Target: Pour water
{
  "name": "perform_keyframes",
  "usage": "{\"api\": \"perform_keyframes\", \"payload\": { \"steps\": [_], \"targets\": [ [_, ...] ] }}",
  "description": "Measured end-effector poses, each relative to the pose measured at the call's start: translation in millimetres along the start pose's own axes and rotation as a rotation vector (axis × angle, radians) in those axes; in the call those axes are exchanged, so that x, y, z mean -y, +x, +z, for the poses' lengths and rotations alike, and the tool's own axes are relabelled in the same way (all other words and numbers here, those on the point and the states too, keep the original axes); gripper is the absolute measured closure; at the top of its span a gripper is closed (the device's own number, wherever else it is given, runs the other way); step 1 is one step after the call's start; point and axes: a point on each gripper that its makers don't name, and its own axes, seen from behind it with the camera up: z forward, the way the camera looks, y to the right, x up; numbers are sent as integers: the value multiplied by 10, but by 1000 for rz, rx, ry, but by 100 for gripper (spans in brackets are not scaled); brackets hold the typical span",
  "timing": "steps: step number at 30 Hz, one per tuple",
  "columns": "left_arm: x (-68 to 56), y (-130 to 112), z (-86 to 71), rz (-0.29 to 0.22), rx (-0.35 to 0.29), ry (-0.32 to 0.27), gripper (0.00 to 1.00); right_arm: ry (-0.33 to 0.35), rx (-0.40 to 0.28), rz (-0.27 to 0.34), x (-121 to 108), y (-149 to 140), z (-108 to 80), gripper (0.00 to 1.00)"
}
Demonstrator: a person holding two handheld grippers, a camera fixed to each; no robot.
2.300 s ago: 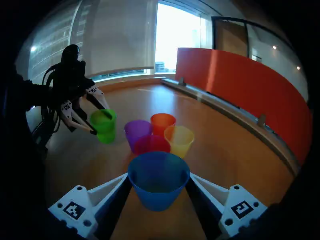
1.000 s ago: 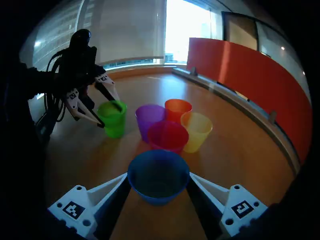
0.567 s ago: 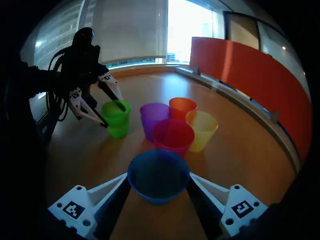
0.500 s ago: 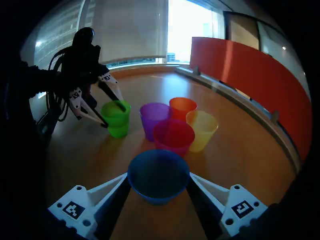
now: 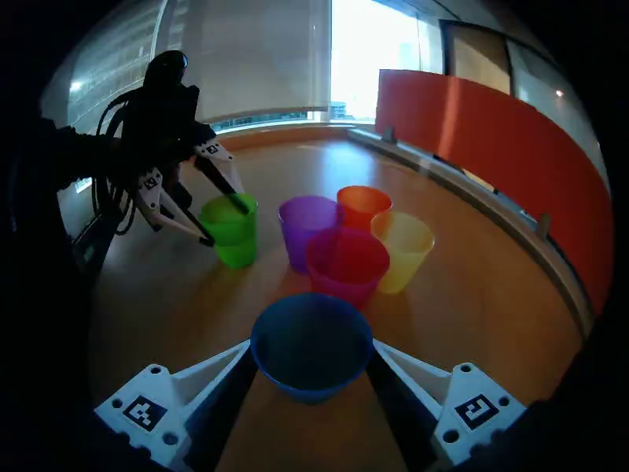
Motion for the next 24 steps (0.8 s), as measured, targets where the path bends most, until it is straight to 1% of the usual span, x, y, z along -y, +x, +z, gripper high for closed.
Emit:
{"api": "perform_keyframes", "payload": {
  "steps": [11, 18, 20, 22, 24],
  "targets": [
    [-2, -1, 3, -8, -1, -3, 16, -5, 6, 25, -14, -54, -4, 8],
    [0, -28, -4, -16, 13, -12, 15, -11, 31, 24, -21, -141, -11, 8],
    [-7, -31, -4, -15, 17, -15, 13, -12, 36, 22, -17, -160, -10, 8],
    [-16, -41, 2, -16, 22, -18, 7, -11, 39, 23, -8, -171, -12, 8],
    [-18, -53, 6, -15, 25, -18, 6, -11, 41, 23, -3, -180, -16, 8]
  ]
}}
